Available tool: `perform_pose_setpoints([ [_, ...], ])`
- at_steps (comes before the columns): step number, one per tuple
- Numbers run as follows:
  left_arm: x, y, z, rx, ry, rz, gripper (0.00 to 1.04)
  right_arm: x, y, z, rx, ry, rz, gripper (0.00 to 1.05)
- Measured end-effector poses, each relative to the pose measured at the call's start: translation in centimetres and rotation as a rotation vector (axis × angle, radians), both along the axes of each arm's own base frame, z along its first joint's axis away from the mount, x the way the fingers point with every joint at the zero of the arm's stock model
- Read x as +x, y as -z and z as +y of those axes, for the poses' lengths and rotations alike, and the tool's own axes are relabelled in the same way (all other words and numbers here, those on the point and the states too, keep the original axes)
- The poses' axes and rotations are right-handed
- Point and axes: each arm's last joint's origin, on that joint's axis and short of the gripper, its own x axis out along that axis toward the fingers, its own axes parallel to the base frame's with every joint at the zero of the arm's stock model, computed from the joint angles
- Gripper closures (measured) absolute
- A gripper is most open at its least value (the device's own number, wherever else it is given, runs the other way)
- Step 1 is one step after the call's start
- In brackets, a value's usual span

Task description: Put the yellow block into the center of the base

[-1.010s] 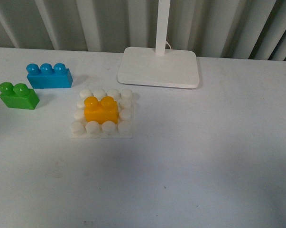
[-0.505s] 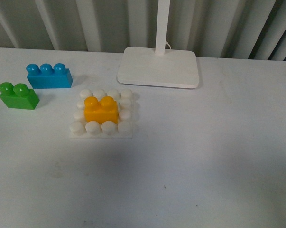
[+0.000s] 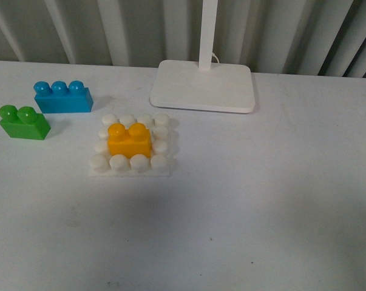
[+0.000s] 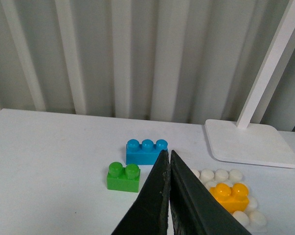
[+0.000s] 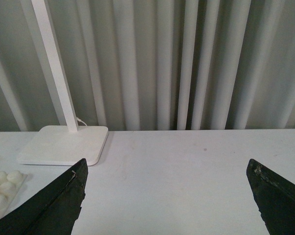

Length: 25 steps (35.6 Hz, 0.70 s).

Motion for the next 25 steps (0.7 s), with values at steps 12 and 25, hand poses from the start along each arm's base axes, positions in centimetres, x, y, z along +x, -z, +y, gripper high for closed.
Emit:
perform_pose_setpoints([
  [12, -1.0, -0.2, 0.0, 0.000, 0.000, -0.009, 1.01, 0.0, 0.0, 0.0, 0.000, 0.000, 0.000, 0.09],
  [25, -2.0, -0.2, 0.0, 0.000, 0.000, -0.011, 1.01, 0.0, 0.0, 0.0, 0.000, 0.000, 0.000, 0.09],
])
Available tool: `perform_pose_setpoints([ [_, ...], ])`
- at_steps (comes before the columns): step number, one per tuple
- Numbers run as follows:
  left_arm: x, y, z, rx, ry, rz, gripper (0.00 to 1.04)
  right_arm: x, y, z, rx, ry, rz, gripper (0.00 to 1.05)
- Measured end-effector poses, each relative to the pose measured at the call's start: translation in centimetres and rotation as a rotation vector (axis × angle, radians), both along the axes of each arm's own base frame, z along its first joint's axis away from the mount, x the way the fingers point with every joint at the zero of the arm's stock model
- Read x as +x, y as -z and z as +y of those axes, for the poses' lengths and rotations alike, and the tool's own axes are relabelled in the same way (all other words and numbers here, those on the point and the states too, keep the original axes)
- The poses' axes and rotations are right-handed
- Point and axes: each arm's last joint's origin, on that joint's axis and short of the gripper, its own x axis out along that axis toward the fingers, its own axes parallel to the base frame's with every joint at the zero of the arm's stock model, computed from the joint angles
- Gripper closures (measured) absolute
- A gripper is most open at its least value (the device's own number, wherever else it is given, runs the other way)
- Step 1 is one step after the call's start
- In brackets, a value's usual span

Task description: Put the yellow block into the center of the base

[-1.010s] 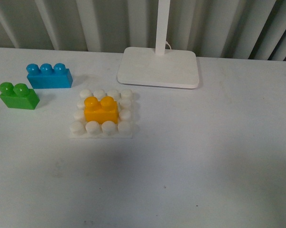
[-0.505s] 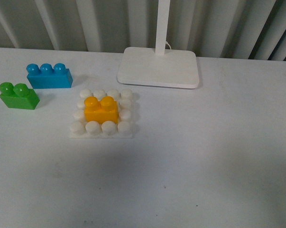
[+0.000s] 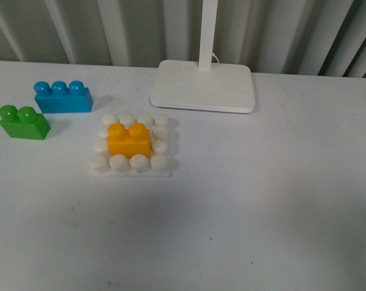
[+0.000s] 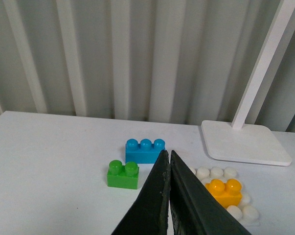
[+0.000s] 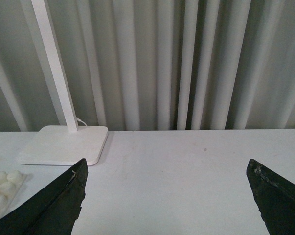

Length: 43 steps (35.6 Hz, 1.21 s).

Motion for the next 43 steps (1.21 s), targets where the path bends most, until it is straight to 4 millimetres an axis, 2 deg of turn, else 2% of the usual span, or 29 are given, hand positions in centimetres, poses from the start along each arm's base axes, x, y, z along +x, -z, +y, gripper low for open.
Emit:
perform_pose_setpoints([
  [14, -1.3, 0.3, 0.0, 0.000, 0.000, 0.006, 1.01, 0.0, 0.0, 0.0, 0.000, 0.000, 0.000, 0.09],
  [43, -1.4, 0.3, 0.0, 0.000, 0.000, 0.006, 1.01, 0.0, 0.0, 0.0, 0.000, 0.000, 0.000, 0.09],
])
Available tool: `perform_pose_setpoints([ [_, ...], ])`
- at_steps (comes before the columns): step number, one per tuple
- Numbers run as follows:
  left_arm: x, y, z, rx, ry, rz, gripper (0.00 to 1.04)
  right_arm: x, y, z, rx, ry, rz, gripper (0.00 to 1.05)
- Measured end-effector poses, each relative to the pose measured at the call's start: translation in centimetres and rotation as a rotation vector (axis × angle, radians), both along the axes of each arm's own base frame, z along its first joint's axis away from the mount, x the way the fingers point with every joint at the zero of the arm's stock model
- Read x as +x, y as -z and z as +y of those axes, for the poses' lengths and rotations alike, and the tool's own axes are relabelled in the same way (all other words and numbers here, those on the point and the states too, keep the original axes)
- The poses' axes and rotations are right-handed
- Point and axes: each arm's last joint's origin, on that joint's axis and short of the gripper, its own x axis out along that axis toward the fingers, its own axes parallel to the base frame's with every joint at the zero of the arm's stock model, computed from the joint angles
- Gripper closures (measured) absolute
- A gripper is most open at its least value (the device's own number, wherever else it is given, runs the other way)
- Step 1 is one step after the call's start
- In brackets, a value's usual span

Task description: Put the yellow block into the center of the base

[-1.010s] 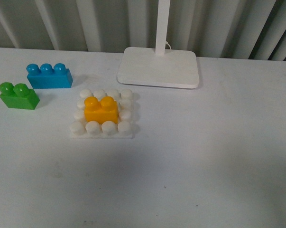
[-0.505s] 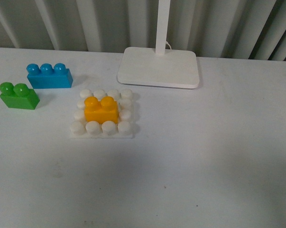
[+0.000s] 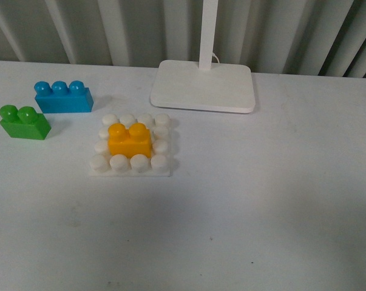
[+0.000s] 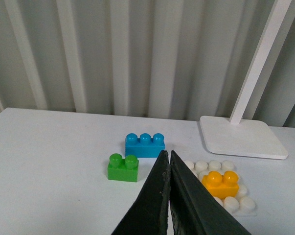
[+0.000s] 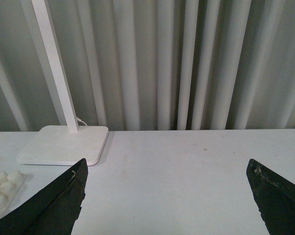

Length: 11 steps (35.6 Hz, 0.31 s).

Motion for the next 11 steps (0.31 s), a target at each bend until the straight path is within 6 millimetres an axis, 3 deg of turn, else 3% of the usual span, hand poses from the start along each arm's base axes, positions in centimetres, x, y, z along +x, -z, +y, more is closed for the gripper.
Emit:
perform_pose_setpoints([
  [3, 0.00, 0.00, 0.00, 0.000, 0.000, 0.000, 0.92, 0.00, 0.00, 0.00, 0.000, 0.000, 0.000, 0.09],
  [11, 0.00, 0.00, 0.00, 0.000, 0.000, 0.000, 0.56, 0.00, 0.00, 0.00, 0.000, 0.000, 0.000, 0.09],
])
